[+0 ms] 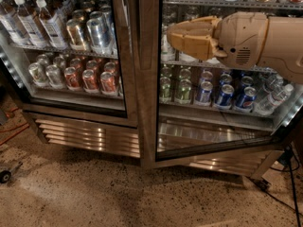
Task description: Open right fridge door
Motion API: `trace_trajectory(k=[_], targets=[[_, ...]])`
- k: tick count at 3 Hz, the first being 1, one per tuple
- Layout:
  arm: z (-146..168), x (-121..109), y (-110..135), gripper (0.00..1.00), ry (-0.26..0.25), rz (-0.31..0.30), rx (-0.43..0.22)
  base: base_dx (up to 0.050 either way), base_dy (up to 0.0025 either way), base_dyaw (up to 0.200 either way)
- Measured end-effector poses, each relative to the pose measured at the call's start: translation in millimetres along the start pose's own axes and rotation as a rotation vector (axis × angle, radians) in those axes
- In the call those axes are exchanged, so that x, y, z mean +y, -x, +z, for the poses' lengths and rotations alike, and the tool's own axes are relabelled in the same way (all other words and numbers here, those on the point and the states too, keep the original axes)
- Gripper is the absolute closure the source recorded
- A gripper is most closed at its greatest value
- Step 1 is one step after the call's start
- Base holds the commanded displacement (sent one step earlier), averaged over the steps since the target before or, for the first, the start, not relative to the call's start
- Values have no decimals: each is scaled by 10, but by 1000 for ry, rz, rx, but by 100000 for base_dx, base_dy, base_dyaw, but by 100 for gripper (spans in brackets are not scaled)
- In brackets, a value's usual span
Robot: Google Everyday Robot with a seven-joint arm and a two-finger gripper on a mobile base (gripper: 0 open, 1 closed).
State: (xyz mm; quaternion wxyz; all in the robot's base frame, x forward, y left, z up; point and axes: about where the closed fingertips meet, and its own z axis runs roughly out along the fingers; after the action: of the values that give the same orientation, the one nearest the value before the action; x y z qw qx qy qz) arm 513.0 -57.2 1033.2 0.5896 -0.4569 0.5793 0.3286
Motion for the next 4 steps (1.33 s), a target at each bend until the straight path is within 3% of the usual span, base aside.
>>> trace_trajectory(k=[1, 2, 3, 4], targets=[[0, 0, 0, 100, 0, 0, 0, -10, 15, -20165], [0, 0, 0, 100, 0, 0, 0, 0, 0, 0], [50, -99, -104, 100, -36, 7, 4, 0, 0, 0], [65, -98, -512, 100, -84, 39, 16, 0, 0, 0]])
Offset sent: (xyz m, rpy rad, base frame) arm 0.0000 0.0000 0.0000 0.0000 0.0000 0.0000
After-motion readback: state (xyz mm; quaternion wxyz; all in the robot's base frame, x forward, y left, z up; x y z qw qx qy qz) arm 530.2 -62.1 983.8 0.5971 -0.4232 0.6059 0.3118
